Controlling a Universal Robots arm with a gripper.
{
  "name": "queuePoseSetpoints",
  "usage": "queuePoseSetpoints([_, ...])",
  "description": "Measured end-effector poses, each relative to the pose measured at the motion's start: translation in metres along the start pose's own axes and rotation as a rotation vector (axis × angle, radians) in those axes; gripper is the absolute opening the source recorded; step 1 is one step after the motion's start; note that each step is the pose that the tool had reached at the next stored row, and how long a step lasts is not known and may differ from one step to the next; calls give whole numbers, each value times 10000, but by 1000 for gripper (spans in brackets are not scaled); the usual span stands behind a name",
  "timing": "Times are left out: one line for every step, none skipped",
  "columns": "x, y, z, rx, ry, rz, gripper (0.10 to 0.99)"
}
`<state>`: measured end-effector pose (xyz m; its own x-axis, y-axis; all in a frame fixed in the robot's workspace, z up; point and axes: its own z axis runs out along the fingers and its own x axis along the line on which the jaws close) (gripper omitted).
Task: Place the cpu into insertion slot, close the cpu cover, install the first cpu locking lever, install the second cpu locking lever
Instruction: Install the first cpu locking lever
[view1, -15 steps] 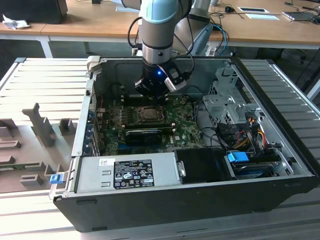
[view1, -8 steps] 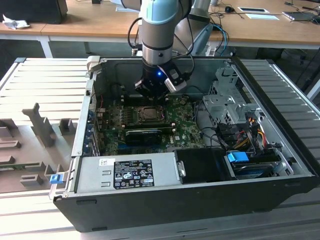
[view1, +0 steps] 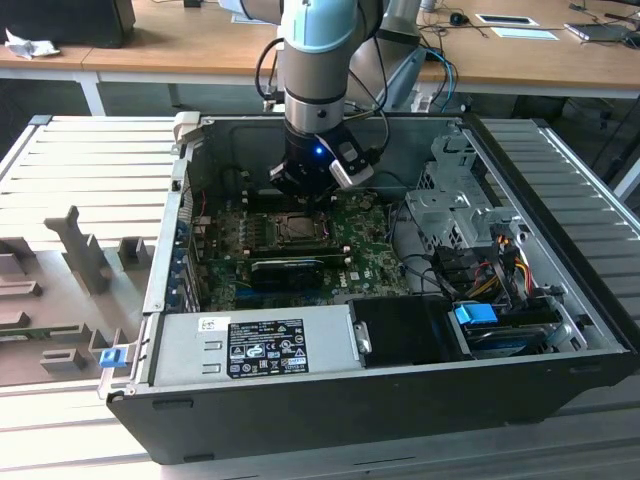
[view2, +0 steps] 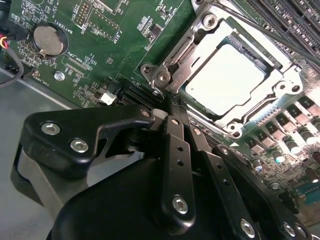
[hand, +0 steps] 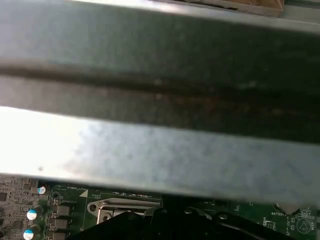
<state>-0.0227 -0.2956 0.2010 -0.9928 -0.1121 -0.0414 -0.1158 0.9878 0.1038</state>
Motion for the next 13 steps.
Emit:
queuePoseSetpoints([0,-1,3,0,1,0,106])
queuePoseSetpoints([1,-2,4,-26,-1,-1,106])
queuePoseSetpoints([0,-2,6,-67,-5,1,106])
queuePoseSetpoints([0,0,7,-81,-8,2,106])
queuePoseSetpoints([0,1,-2,-86,-9,3,106])
queuePoseSetpoints([-2,4,-33,-86,-9,3,106])
queuePoseSetpoints([-3,8,-69,-82,-7,3,106])
queuePoseSetpoints([-5,11,-100,-83,-7,3,106])
queuePoseSetpoints([-6,14,-137,-80,-6,2,106])
queuePoseSetpoints([-7,17,-160,-78,-5,2,106])
queuePoseSetpoints([-7,14,-165,-77,-6,1,106])
queuePoseSetpoints([-6,3,-166,-78,-7,1,106])
queuePoseSetpoints([-5,-7,-167,-77,-6,1,106])
